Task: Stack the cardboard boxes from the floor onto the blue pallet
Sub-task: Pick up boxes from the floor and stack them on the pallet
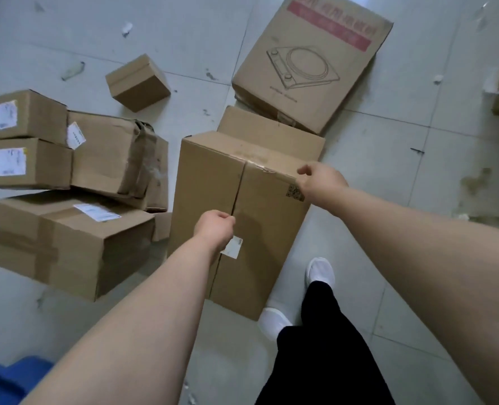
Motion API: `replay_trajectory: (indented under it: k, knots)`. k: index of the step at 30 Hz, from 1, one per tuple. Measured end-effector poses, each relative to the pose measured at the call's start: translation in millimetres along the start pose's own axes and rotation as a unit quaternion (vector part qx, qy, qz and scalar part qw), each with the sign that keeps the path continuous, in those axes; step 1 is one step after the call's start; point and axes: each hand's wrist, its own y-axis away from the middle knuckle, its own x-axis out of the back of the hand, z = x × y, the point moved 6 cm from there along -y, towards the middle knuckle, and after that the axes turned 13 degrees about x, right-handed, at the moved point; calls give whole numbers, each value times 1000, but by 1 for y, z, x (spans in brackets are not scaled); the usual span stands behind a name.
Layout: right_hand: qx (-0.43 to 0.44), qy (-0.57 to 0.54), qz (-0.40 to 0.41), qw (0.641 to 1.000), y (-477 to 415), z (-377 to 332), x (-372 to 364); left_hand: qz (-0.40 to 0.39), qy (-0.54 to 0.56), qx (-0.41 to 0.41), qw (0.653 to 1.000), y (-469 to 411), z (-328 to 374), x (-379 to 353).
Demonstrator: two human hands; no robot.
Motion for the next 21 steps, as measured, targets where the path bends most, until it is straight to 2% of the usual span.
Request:
replay_trajectory:
  k: [3, 6, 15, 18, 21]
  knots:
    - [37, 64, -57, 996, -28, -5, -20, 10, 12, 13, 1000, -25, -3, -8]
    - [66, 66, -111, 989, -43, -7, -44, 18, 31, 24, 999, -40, -9, -13]
    - [85, 100, -113, 985, -54, 5, -74, 72, 38, 19, 997, -66, -26, 3]
    - [78, 85, -162, 980, -34, 11, -104, 103, 56, 20, 993, -73, -34, 17]
    - [64, 81, -257, 961, -8, 23, -147, 110, 56, 24, 992, -79, -47, 21]
